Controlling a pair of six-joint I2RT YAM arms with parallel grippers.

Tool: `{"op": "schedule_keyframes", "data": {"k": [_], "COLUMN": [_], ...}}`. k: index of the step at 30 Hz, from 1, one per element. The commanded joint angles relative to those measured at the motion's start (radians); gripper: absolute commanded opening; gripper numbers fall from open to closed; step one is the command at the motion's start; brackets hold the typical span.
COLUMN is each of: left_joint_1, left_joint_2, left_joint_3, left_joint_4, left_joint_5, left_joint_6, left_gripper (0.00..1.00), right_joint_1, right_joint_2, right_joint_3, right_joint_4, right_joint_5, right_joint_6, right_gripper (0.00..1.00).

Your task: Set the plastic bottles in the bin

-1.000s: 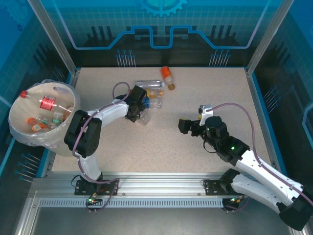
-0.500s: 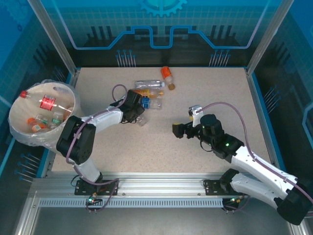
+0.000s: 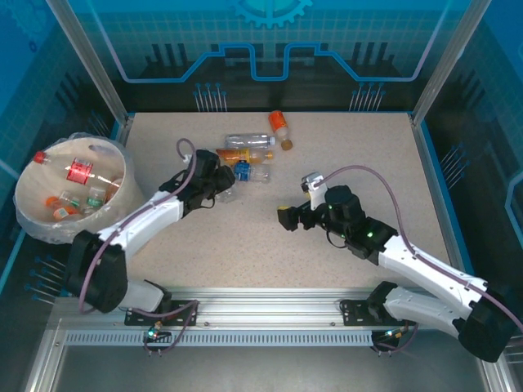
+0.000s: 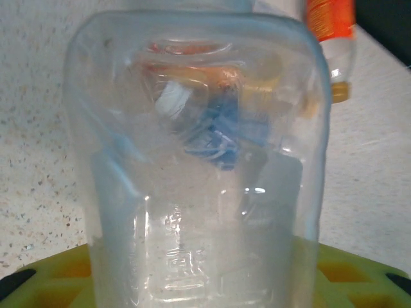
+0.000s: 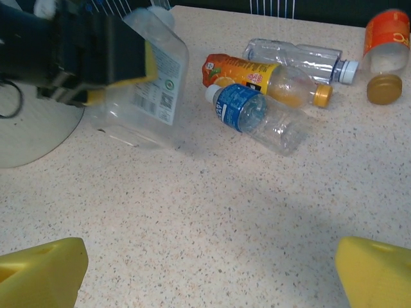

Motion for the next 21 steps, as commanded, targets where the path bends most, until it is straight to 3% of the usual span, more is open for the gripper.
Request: {"op": "schedule_keyframes", "data": {"k": [1, 6, 15, 21], "left_joint_1": [0.014, 0.025, 0.098, 0.106], "left_joint_2": [-0.102, -0.234, -0.374, -0.375], "left_joint_3": [0.042, 0.137, 0.371, 0.582], "left_joint_4": [-0.070, -0.210, -0.433, -0.595], "left_joint_5": [0.023, -0.021, 0.021, -0.101], "left_joint_6": [0.092, 0.145, 0.195, 0.320], "left_gripper": [0.44, 0.44, 0.43, 0.43], "right_joint_1": [0.014, 0.019, 0.024, 0.023], "right_joint_2": [0.019, 0.037, 0.055, 0.074], "right_joint_3": [0.049, 0.059, 0.070, 0.084], "right_joint_4": [0.043, 0.064, 0.064, 0.064], "right_joint_5": [-0.024, -0.017, -0.012, -0.017], "right_joint_6": [-0.028, -0.031, -0.040, -0.037], "right_gripper": [1.00, 1.00, 1.00, 1.00]}}
